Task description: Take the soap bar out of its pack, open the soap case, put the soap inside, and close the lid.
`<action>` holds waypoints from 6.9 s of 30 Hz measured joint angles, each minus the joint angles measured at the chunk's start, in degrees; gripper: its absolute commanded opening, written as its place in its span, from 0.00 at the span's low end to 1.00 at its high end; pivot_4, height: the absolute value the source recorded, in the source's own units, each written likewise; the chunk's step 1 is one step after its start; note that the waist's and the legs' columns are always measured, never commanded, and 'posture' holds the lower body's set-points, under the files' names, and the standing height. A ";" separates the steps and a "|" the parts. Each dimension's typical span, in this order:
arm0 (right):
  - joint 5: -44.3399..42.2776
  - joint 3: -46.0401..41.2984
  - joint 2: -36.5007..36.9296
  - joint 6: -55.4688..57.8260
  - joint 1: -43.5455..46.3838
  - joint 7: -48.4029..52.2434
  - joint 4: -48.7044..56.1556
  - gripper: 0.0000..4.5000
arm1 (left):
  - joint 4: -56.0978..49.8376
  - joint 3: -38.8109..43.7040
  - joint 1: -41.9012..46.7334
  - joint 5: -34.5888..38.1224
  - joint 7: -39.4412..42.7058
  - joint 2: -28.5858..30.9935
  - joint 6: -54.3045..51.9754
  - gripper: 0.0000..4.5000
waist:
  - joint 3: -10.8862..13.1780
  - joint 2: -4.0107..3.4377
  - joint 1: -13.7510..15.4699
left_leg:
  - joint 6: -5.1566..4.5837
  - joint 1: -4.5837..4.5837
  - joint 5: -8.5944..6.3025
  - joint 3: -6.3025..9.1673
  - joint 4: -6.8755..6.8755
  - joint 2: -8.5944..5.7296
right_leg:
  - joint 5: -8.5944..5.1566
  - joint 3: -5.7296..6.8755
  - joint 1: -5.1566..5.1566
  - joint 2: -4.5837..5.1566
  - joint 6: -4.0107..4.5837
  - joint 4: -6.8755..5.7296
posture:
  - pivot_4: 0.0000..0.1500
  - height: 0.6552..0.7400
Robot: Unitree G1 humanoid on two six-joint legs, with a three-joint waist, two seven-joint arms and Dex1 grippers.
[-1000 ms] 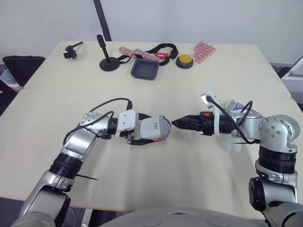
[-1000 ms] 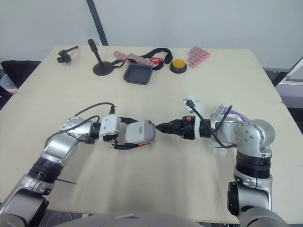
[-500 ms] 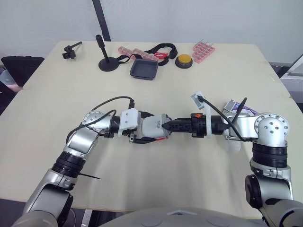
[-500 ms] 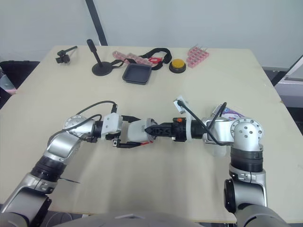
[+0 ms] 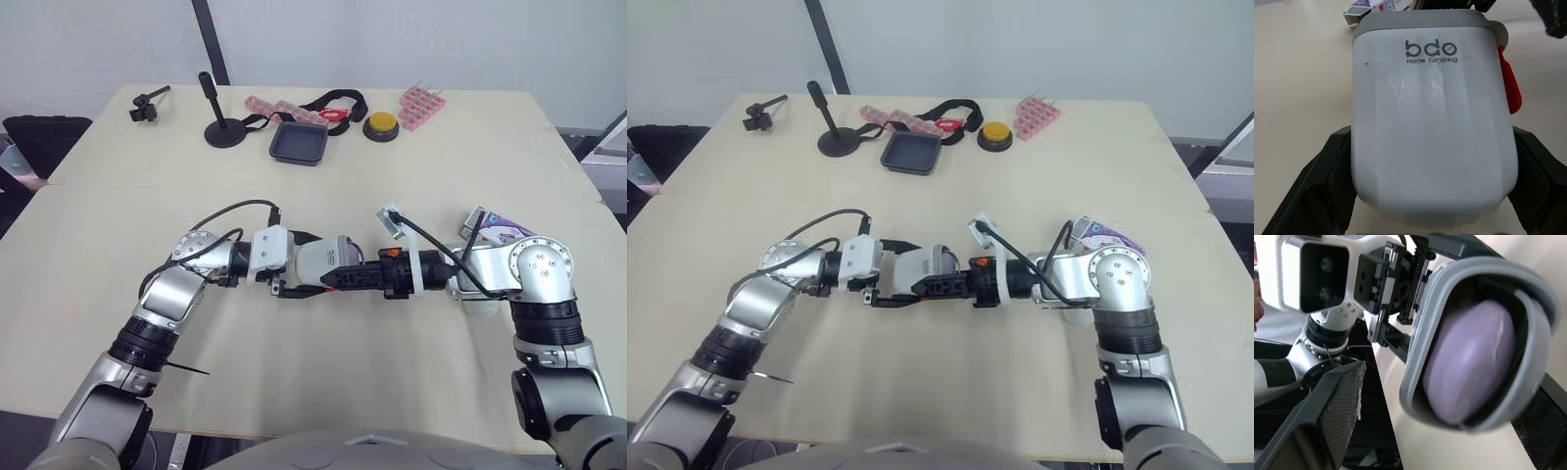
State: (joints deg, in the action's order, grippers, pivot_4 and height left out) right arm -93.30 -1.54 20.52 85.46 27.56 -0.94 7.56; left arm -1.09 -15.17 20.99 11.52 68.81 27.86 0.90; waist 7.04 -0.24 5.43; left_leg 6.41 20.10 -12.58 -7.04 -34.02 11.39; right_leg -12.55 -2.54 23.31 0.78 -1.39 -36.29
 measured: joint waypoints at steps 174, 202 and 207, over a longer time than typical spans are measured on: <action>89.30 44.91 24.20 -31.05 25.42 67.86 15.26 0.58 | 6.17 -6.50 10.96 -3.26 -4.65 -10.69 -9.14 0.42 | 0.06 0.13 -0.40 | -0.16 0.43 0.07 0.07 -0.72 0.09 | 0.01 0.08 0.11 0.03 0.00 -0.76 | 1.00 1.00; 76.89 13.81 32.60 -39.64 5.76 68.77 24.81 0.99 | 1.83 8.32 -2.02 12.72 -5.05 -9.24 -7.79 0.42 | 0.05 0.12 -0.02 | -0.18 0.44 0.06 0.06 -0.73 0.10 | 0.00 0.08 0.12 0.05 0.01 -0.46 | 1.00 1.00; 77.14 11.21 33.02 -37.80 3.42 63.68 24.99 0.99 | 1.76 8.43 -6.48 13.78 -3.05 -9.48 -5.34 0.42 | 0.05 0.12 -0.65 | -0.20 0.41 0.07 0.06 -0.72 0.10 | 0.00 0.08 0.12 0.05 0.01 -0.48 | 1.00 1.00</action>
State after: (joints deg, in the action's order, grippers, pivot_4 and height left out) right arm -16.16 9.67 53.54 47.66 30.99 62.74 32.55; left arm 0.67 -6.74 14.51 25.30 65.76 18.38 -4.44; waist 7.09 -0.13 4.79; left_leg 6.21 20.51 -12.51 -6.98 -34.75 11.49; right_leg -12.55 -2.46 23.43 0.84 -1.38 -36.77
